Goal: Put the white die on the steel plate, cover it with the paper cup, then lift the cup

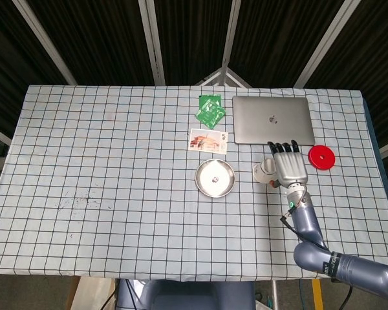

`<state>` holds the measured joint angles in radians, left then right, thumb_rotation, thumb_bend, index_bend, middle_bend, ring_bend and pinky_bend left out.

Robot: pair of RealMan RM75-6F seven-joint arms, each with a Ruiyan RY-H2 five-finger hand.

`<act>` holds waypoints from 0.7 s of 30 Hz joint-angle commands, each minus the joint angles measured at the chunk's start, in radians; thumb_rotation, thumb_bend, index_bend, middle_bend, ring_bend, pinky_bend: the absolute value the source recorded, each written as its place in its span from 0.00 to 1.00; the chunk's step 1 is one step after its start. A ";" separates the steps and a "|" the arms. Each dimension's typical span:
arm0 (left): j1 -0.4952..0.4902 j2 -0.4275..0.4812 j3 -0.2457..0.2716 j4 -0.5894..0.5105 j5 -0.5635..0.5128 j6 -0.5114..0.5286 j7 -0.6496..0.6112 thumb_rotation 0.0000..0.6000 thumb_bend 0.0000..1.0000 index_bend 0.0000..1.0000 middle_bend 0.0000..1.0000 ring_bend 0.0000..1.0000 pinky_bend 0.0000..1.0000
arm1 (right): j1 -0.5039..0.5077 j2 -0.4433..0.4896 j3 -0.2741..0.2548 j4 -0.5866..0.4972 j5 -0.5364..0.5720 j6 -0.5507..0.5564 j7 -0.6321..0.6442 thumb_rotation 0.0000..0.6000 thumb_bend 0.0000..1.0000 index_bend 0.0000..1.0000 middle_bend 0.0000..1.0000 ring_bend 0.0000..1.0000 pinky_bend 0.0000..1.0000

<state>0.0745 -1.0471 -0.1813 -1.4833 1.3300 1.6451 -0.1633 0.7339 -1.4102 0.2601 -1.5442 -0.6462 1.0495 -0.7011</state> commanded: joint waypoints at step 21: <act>-0.008 -0.006 -0.001 -0.002 -0.007 -0.012 0.023 1.00 0.27 0.34 0.00 0.00 0.00 | 0.041 -0.052 -0.027 0.073 -0.025 -0.026 0.036 1.00 0.16 0.30 0.33 0.16 0.00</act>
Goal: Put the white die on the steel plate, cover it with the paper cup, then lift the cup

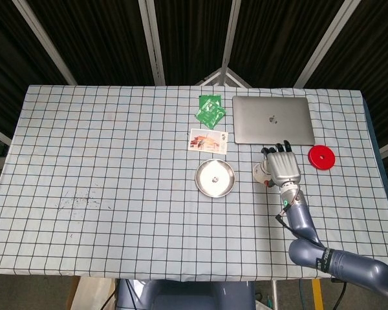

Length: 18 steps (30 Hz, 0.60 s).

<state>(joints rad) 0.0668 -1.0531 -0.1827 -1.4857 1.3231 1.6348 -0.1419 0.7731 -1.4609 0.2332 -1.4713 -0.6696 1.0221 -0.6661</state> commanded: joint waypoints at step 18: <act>-0.005 -0.005 0.002 -0.005 0.000 -0.002 0.025 1.00 0.27 0.34 0.00 0.00 0.00 | 0.009 0.014 -0.016 0.014 0.002 0.011 -0.008 1.00 0.17 0.36 0.39 0.19 0.00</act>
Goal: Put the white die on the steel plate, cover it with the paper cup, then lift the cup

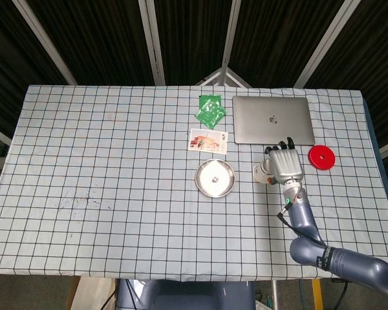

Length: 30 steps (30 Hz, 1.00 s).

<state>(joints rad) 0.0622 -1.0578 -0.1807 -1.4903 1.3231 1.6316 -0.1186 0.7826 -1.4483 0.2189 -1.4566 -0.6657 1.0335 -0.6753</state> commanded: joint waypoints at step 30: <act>-0.009 -0.009 0.000 -0.003 -0.007 -0.010 0.032 1.00 0.27 0.35 0.00 0.00 0.00 | 0.016 -0.021 -0.011 0.046 -0.015 -0.029 0.025 1.00 0.19 0.53 0.53 0.29 0.00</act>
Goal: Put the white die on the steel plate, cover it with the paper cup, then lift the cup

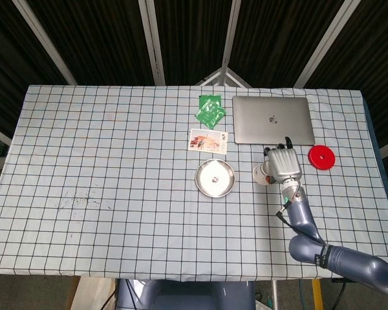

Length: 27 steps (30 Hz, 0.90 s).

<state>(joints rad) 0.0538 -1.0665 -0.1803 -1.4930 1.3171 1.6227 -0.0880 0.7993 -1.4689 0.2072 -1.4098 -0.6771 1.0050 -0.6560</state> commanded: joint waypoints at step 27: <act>-0.001 0.007 0.004 -0.007 0.012 -0.001 -0.018 1.00 0.27 0.35 0.00 0.00 0.00 | 0.033 0.070 0.019 -0.216 0.006 0.067 -0.090 1.00 0.30 0.59 0.55 0.31 0.00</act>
<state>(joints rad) 0.0530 -1.0606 -0.1771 -1.4995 1.3279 1.6218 -0.1050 0.8151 -1.4060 0.2191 -1.5905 -0.6908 1.0599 -0.7142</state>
